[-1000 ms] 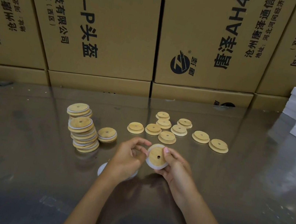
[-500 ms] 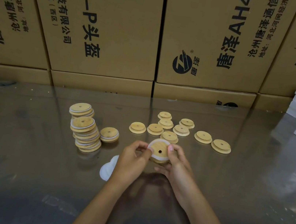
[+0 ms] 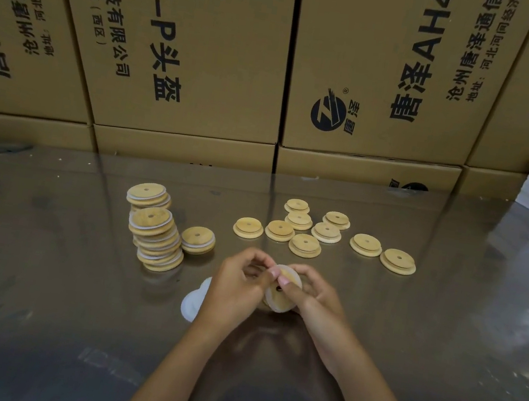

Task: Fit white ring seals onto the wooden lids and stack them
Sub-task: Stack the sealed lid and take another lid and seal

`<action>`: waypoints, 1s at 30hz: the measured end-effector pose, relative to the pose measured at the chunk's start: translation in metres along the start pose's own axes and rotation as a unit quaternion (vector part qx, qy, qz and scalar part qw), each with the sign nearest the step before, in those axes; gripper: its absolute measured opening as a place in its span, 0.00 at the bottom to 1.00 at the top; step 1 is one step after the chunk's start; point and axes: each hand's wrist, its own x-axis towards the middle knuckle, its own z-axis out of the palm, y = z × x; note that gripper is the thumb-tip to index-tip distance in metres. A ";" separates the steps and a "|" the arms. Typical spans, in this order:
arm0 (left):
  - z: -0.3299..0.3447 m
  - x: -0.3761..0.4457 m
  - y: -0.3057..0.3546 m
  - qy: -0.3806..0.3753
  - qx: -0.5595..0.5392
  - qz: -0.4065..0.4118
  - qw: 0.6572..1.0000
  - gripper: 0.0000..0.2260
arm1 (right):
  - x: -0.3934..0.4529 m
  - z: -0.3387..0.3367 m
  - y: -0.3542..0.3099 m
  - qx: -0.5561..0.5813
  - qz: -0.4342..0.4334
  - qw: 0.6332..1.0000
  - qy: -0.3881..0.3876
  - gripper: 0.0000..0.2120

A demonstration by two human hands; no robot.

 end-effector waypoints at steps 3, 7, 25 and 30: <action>0.000 0.001 0.000 -0.004 0.011 0.002 1.000 0.08 | 0.001 -0.002 0.000 0.002 0.001 1.000 -0.004 0.08; -0.001 0.003 0.000 -0.004 0.021 -0.015 1.000 0.08 | 0.000 -0.001 0.000 0.019 -0.008 1.000 -0.007 0.08; -0.009 0.006 -0.003 -0.026 0.057 -0.020 0.998 0.05 | 0.003 -0.004 -0.009 0.101 0.013 0.995 0.023 0.08; -0.008 0.004 0.000 -0.033 0.036 -0.016 0.999 0.04 | 0.001 -0.007 -0.008 0.111 0.023 0.993 0.019 0.08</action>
